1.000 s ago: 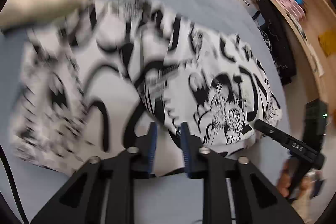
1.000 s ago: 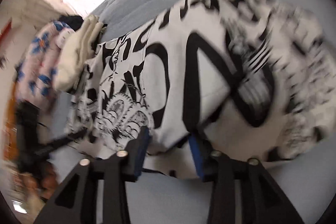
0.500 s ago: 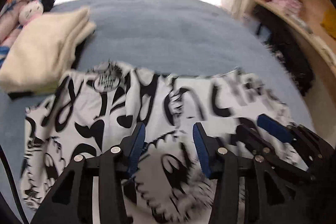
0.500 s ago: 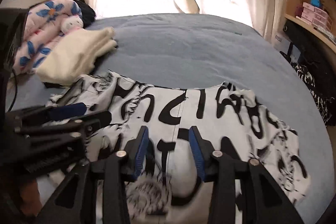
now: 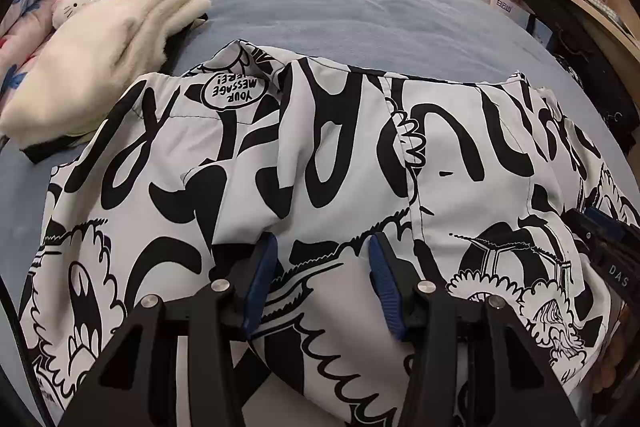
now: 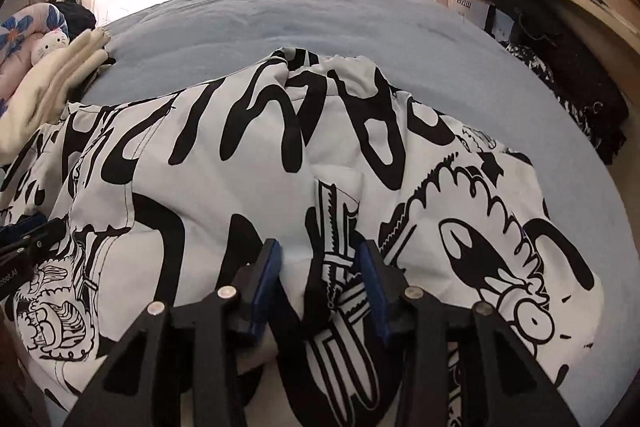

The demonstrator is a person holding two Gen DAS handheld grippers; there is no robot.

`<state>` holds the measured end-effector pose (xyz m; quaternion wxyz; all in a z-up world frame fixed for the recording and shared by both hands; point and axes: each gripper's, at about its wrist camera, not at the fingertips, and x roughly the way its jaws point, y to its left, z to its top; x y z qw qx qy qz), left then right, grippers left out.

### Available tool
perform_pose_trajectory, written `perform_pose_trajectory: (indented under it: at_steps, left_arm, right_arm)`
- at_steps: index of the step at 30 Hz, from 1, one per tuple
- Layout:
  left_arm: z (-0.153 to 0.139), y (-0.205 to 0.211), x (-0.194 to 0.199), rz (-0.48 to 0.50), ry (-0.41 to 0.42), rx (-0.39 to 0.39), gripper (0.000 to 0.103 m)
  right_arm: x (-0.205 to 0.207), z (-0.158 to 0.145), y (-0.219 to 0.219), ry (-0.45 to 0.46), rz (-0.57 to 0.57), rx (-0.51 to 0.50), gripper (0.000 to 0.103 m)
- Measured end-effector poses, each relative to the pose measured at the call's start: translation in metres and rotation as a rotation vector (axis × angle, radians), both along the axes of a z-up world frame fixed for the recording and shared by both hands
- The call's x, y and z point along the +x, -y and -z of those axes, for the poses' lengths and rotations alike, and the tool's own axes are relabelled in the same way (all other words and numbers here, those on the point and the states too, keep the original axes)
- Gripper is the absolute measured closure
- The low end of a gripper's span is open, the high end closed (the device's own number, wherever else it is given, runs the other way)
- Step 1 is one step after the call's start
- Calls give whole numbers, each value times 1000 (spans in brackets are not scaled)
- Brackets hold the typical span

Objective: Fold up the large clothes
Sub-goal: 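Release the jacket bundle and pull both grippers back from it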

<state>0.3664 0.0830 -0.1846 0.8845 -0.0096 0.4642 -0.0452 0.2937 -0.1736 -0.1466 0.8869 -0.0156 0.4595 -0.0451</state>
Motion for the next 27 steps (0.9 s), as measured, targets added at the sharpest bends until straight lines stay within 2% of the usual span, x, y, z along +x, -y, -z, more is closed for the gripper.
perform_pose_trajectory:
  at_steps: [3,6,11,14,17,21,27]
  left_arm:
    - [-4,2,-11,-3,-2,17,56]
    - [-13,3,-22,-10,-16,29,55]
    - [-39,1,-47,-22,-42,31,52]
    - [-63,-2,-67,-19,-43,17,52]
    - [-96,-6,-94,-14,-8,12,51]
    - [-139,-15,-137,-23,47,12,38]
    - [-189,-31,-194,-12,89,-5,37]
  right_arm:
    - [-1,-2,-3,0,2,-5,61]
    - [-3,-5,-4,-16,7,35,61]
    - [-23,-35,-7,-4,-10,94,61]
    - [-44,-69,-16,38,-42,105,61]
    - [-67,-106,-25,87,-72,113,61]
    - [-111,-163,-35,161,-111,112,61]
    - [-176,-224,-38,211,-160,149,61]
